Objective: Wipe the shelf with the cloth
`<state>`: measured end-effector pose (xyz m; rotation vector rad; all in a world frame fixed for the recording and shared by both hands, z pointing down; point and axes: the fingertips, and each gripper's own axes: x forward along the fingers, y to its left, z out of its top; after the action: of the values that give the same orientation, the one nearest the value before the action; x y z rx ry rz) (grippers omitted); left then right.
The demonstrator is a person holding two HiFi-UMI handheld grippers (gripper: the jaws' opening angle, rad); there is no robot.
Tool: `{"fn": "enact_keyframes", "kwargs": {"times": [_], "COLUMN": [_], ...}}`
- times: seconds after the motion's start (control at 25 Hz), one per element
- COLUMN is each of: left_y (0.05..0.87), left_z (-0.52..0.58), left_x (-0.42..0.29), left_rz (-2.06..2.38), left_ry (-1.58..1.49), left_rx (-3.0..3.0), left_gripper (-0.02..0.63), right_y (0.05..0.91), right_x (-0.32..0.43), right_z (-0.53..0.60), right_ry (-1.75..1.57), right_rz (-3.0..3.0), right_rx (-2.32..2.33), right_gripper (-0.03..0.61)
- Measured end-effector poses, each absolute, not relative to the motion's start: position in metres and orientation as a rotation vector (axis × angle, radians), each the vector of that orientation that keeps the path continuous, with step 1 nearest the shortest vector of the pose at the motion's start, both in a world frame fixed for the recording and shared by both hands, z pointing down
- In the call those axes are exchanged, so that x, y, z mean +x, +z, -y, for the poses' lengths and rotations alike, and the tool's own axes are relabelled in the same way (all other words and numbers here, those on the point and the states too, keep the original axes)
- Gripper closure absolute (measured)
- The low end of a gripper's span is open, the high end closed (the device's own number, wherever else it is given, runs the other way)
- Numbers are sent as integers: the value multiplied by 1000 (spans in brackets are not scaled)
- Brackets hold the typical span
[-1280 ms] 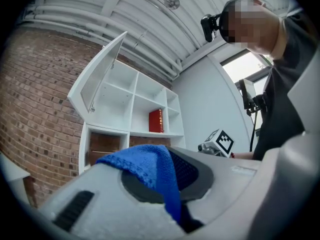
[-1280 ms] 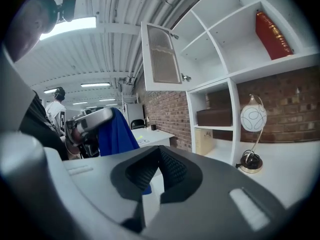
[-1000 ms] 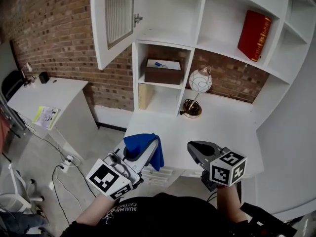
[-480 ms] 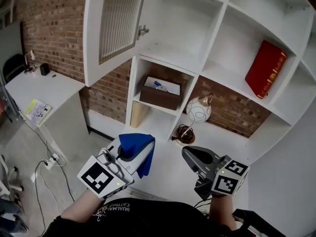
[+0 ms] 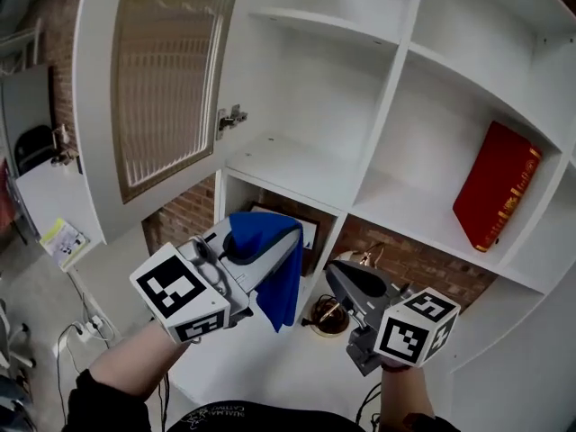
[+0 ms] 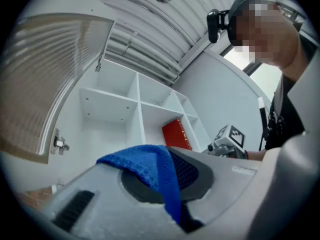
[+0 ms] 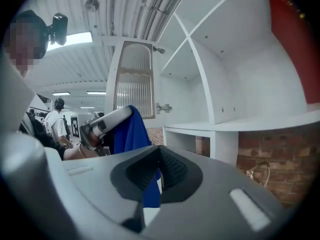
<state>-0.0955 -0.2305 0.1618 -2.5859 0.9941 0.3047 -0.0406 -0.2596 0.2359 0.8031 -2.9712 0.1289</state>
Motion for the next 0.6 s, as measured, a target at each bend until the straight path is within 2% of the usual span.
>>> {"fn": "enact_keyframes", "kwargs": {"times": [0.32, 0.6], "left_y": [51, 18], "left_z": [335, 427], "left_x": [-94, -96], "left_rz": [-1032, -1064], "left_ry": [293, 163], "left_rx": [-2467, -2412], "left_gripper": [604, 604], "right_y": [211, 185], "right_x": [-78, -80], "right_z": [275, 300], "right_ry": [-34, -146], "right_rz": [2974, 2960], "right_rx": [683, 789], "right_gripper": [568, 568]}}
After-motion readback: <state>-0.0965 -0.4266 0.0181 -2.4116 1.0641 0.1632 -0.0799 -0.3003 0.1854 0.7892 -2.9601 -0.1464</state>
